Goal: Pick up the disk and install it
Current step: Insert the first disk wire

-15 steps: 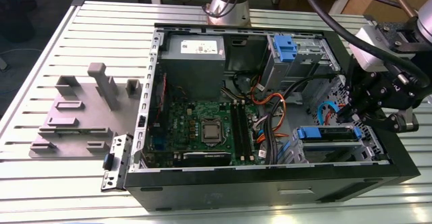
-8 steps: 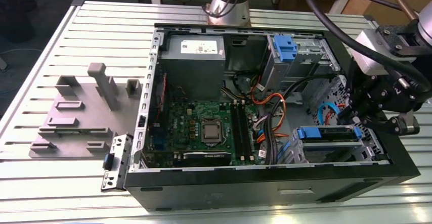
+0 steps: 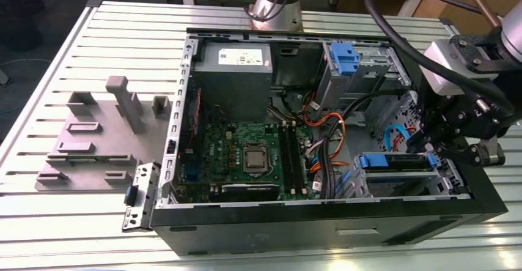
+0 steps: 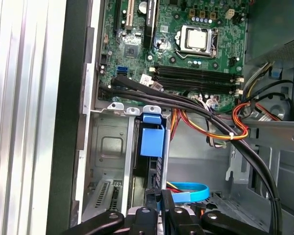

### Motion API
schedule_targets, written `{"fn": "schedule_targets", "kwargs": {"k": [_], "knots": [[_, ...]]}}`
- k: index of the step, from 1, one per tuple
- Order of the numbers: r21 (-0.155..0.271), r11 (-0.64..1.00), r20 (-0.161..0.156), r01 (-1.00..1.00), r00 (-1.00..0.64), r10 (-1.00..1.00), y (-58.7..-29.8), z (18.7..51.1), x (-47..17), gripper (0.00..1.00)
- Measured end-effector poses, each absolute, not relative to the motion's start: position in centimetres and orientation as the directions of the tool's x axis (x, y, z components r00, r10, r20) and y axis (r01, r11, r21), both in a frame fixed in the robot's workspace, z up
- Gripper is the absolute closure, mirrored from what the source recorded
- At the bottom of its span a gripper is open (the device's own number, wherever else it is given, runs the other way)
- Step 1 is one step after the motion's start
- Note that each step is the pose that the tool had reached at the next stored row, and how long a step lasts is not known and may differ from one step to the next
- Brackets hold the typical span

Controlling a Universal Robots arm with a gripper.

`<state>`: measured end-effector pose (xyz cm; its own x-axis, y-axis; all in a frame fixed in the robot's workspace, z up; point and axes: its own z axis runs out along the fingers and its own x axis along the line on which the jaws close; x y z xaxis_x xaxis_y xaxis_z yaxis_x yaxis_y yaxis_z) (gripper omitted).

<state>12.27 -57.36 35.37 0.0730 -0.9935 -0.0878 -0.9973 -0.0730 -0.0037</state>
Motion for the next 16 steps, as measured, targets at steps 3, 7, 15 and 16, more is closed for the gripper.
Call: {"fn": "schedule_targets", "kwargs": {"k": [3, 7, 15, 16], "knots": [[-0.015, -0.073, -0.088, -0.997, 0.074, -0.993, -57.38, 35.26, 12.00, 0.84], [-0.016, -0.073, -0.088, -0.997, 0.075, -0.993, -57.37, 35.16, 11.93, 0.84], [-0.016, -0.073, -0.088, -0.997, 0.074, -0.993, -57.37, 35.04, 11.89, 0.84], [-0.016, -0.073, -0.088, -0.997, 0.074, -0.993, -57.37, 35.03, 11.88, 0.84]]}}
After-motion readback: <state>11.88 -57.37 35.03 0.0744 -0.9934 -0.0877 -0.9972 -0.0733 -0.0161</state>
